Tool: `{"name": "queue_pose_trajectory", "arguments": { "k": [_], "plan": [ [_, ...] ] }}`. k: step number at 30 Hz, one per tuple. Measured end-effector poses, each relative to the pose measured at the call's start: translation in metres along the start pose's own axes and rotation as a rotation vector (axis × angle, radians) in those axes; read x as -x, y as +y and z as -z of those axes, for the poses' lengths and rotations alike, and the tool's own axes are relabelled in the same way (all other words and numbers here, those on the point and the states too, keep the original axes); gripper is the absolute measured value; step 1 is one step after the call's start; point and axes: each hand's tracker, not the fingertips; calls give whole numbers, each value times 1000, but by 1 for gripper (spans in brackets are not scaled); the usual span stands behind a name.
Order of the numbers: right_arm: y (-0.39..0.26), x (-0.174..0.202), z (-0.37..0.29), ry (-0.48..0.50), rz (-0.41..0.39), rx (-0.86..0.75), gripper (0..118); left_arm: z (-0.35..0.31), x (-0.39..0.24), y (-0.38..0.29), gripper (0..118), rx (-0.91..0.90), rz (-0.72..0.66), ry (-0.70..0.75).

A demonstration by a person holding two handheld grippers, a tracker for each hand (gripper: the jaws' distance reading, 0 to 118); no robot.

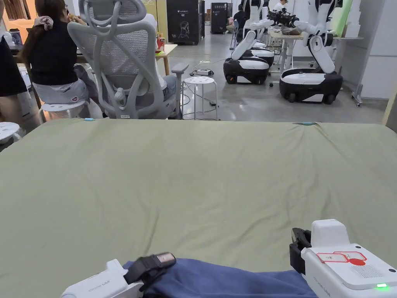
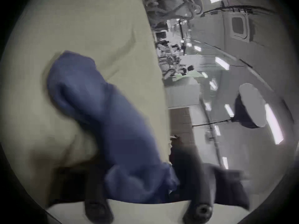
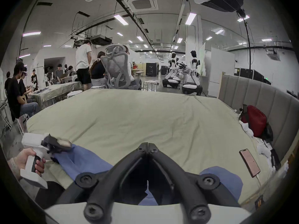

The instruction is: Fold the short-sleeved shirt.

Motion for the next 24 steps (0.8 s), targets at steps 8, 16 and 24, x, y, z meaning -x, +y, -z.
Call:
{"name": "queue_pose_trajectory", "arguments": {
  "k": [8, 16, 24],
  "plan": [
    [-2, -4, 0, 0, -16, 20, 0, -29, -30, -3, 13, -144, 305, 275],
    [-4, 2, 4, 22, -17, 29, 0, -60, -88, 6, 13, -219, 855, 779],
    [-9, 1, -5, 40, -9, 23, 0, 60, -151, -123, 13, -55, 1461, 906]
  ]
}}
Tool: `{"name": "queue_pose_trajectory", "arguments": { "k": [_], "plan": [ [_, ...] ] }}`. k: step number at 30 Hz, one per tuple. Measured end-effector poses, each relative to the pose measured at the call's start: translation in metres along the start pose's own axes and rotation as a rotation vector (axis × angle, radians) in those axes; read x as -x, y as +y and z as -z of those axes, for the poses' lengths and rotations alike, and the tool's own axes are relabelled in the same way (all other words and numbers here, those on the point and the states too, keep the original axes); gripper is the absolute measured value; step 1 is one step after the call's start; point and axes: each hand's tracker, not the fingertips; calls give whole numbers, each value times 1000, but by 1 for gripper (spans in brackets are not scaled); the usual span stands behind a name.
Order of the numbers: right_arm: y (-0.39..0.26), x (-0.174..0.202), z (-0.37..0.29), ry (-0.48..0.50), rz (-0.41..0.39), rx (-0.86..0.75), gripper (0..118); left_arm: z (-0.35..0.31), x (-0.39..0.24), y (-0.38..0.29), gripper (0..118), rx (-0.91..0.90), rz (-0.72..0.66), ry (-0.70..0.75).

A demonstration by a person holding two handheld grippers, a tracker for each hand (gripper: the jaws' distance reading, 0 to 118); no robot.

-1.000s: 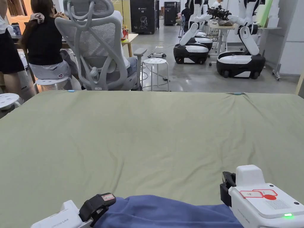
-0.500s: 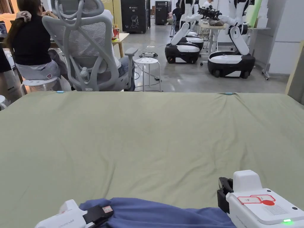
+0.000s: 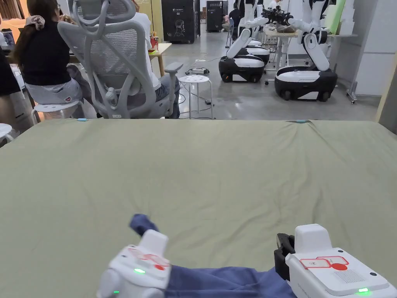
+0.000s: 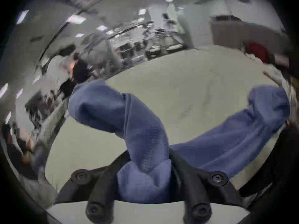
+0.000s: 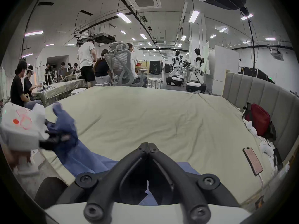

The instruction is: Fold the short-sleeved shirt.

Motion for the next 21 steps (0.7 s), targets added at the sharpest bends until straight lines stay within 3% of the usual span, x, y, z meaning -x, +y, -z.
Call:
{"name": "queue_pose_trajectory", "arguments": {
  "k": [4, 8, 10, 12, 13, 16, 19, 20, 21],
  "plan": [
    [-7, -8, -7, -7, 4, 4, 0, 25, -77, 6, 12, 68, 118, -41],
    [-10, -17, -14, -8, 16, 4, 0, 43, -89, -1, 16, 76, 141, 19],
    [-9, -19, -17, -5, 18, -4, 0, 31, -75, 4, 45, 40, 65, -24],
    [-8, -21, -18, 0, 27, -10, 0, 11, -56, 13, 80, -4, -58, -161],
    [-7, -21, -19, 2, 32, -15, 0, -1, -45, 17, 87, -43, -133, -238],
    [-4, -21, -20, 11, 42, -29, 0, -36, -8, 22, 88, -179, -387, -379],
    [-2, -21, -21, 16, 53, -39, 0, -34, 19, 20, 85, -125, -526, -337],
    [-2, -21, -20, 16, 54, -40, 0, -27, 26, 17, 75, -109, -545, -325],
    [-2, -21, -20, 15, 55, -39, 0, -19, 28, 16, 49, -95, -553, -306]
  ]
}}
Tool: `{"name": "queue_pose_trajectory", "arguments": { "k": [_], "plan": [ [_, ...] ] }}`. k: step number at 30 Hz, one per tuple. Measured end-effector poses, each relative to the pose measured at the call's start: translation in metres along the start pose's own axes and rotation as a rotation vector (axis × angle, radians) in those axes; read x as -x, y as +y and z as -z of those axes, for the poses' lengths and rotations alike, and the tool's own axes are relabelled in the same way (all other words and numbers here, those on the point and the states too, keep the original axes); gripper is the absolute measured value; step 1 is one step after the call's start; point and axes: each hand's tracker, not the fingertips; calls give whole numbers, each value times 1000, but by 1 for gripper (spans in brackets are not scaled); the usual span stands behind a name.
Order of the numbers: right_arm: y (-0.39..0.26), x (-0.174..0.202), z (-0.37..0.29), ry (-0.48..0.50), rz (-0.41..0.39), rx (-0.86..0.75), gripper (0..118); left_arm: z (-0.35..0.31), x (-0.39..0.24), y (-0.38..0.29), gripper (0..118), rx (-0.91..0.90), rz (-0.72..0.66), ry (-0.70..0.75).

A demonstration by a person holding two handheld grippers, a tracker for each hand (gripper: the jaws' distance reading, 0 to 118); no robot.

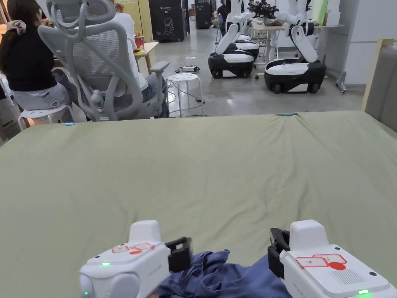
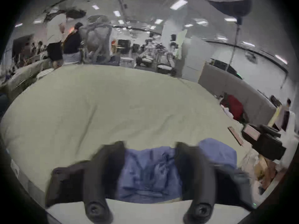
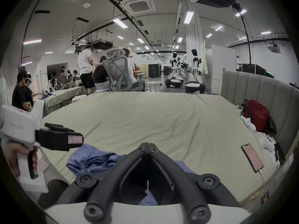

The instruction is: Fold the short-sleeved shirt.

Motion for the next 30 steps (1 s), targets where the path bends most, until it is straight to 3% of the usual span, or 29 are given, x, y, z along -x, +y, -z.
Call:
{"name": "queue_pose_trajectory", "arguments": {
  "k": [1, 2, 5, 14, 17, 20, 25, 28, 30],
  "plan": [
    [0, 0, 0, -2, 3, 2, 0, 7, 4, -2, 29, 14, -9, 24],
    [-1, -2, 1, -2, 6, 4, 0, 13, 8, -5, 19, 21, -31, 46],
    [-4, -5, 1, -10, 9, 14, 0, 33, 11, -20, 0, 112, -85, -10],
    [-7, -14, 0, -31, 17, 33, 0, 78, -19, -60, 0, 249, -193, -170],
    [-6, -15, -1, -37, 22, 30, 0, 79, -39, -63, 0, 243, -118, -155],
    [-7, -16, 0, -40, 22, 30, 0, 73, -47, -61, 0, 211, -142, -232],
    [-8, -14, 4, -40, 14, 41, 0, 56, -37, -51, 0, 132, -99, -133],
    [-6, -9, 5, -35, 5, 38, 0, 11, -11, -27, 0, -34, -136, -103],
    [-4, -4, 11, -32, 0, 45, 0, -13, 11, -13, 0, -111, -79, 6]
  ]
}}
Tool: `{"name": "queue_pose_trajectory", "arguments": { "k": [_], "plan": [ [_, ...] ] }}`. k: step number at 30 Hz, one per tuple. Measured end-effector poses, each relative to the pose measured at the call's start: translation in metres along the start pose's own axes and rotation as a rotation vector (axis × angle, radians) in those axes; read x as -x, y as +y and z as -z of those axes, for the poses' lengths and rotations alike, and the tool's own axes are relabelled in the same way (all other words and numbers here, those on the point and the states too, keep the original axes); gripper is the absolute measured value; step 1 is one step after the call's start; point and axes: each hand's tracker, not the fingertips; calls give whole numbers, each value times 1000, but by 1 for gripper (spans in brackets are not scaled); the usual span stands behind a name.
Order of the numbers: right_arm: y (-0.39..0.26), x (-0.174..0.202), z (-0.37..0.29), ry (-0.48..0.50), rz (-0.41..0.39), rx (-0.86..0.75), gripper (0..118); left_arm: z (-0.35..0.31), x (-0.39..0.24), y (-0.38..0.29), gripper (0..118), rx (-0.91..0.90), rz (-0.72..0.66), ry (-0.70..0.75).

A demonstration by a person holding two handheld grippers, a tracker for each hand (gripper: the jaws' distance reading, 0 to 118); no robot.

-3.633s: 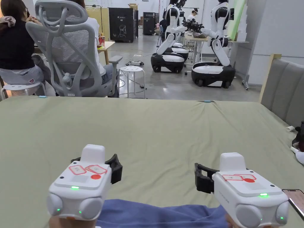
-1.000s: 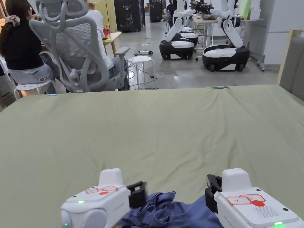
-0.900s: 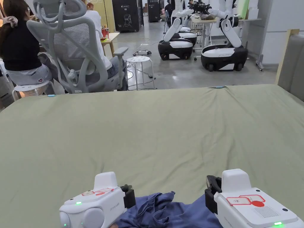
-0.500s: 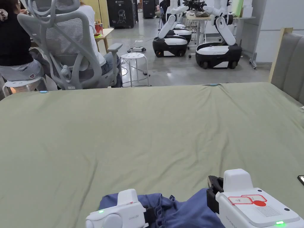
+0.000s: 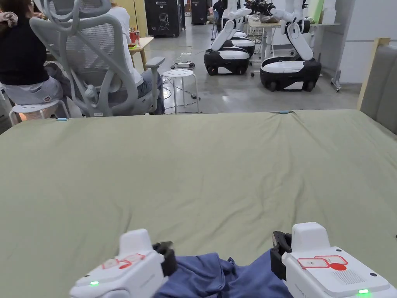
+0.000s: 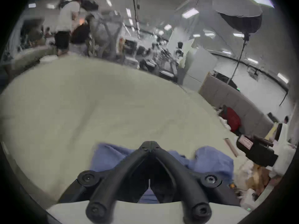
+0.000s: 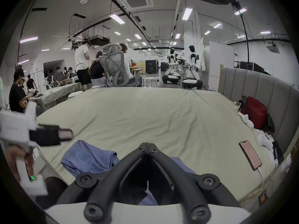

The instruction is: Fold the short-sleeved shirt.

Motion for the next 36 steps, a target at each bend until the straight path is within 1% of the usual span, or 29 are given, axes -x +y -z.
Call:
{"name": "queue_pose_trajectory", "arguments": {
  "k": [1, 2, 4, 5, 6, 7, 8, 9, 10, 11, 13, 16, 17, 18, 19, 20, 21, 23, 24, 26, 27, 29, 31, 33, 34, 36],
  "plan": [
    [0, 4, 3, 0, -4, 2, 0, -3, 9, 5, 0, 5, 28, 38],
    [-1, 8, 7, -2, -12, 3, 0, -3, 21, 7, 0, 21, 22, 55],
    [-2, 13, 12, -2, -17, 6, 0, -6, 41, 8, 0, 34, -60, 12],
    [-3, 14, 14, -1, -14, 8, 0, -8, 49, 5, 10, 48, -94, -20],
    [-3, 15, 14, 2, -11, 11, 0, -9, 56, 1, 51, 56, -118, -41],
    [-4, 17, 15, 3, -11, 14, 0, -8, 65, -3, 86, 53, -159, -64],
    [-5, 17, 15, 2, -16, 17, 0, -5, 76, -10, 111, 77, -230, -93],
    [-5, 17, 14, 3, -18, 17, 0, -1, 87, -19, 115, 87, -314, -99],
    [-6, 17, 13, 3, -19, 17, 0, 2, 96, -27, 113, 80, -382, -119],
    [-6, 17, 12, 2, -21, 19, 0, 7, 107, -35, 112, 107, -480, -168],
    [-7, 15, 11, 0, -23, 20, 0, 20, 120, -53, 112, 166, -659, -218],
    [-7, 12, 9, 4, -8, 15, 0, 40, 130, -80, 109, 207, -848, -269],
    [-7, 12, 9, 0, -10, 14, 0, 44, 128, -87, 100, 189, -909, -286],
    [-6, 11, 8, -4, -11, 12, 0, 48, 124, -91, 84, 177, -939, -360],
    [-6, 10, 8, -5, -10, 12, 0, 55, 116, -95, 77, 225, -963, -388],
    [-5, 9, 8, -7, -6, 12, 0, 61, 109, -99, 72, 235, -972, -401],
    [-5, 7, 8, -12, -3, 11, 0, 63, 105, -100, 59, 222, -948, -383],
    [-3, 3, 6, -24, 6, 8, 0, 62, 96, -92, 20, 215, -833, -264],
    [-3, 1, 6, -26, 6, 10, 0, 58, 97, -87, 19, 205, -794, -217],
    [-3, -1, 5, -40, -4, 11, 0, 47, 103, -75, 17, 156, -764, -216],
    [-3, -3, 4, -43, -4, 11, 0, 39, 107, -66, 17, 124, -723, -186],
    [-3, -5, 4, -45, 7, 12, 0, 24, 116, -43, 17, 75, -547, -83],
    [-4, -5, 4, -48, 9, 12, 0, 11, 124, -25, 17, 63, -360, 20],
    [-4, -5, 5, -47, 9, 13, 0, 1, 117, -13, 17, 54, -161, 141],
    [-4, -5, 6, -47, 13, 13, 0, -3, 110, -9, 17, 52, -96, 182],
    [-4, -4, 6, -46, 15, 13, 0, -9, 81, -5, 17, 29, 54, 190]
  ]
}}
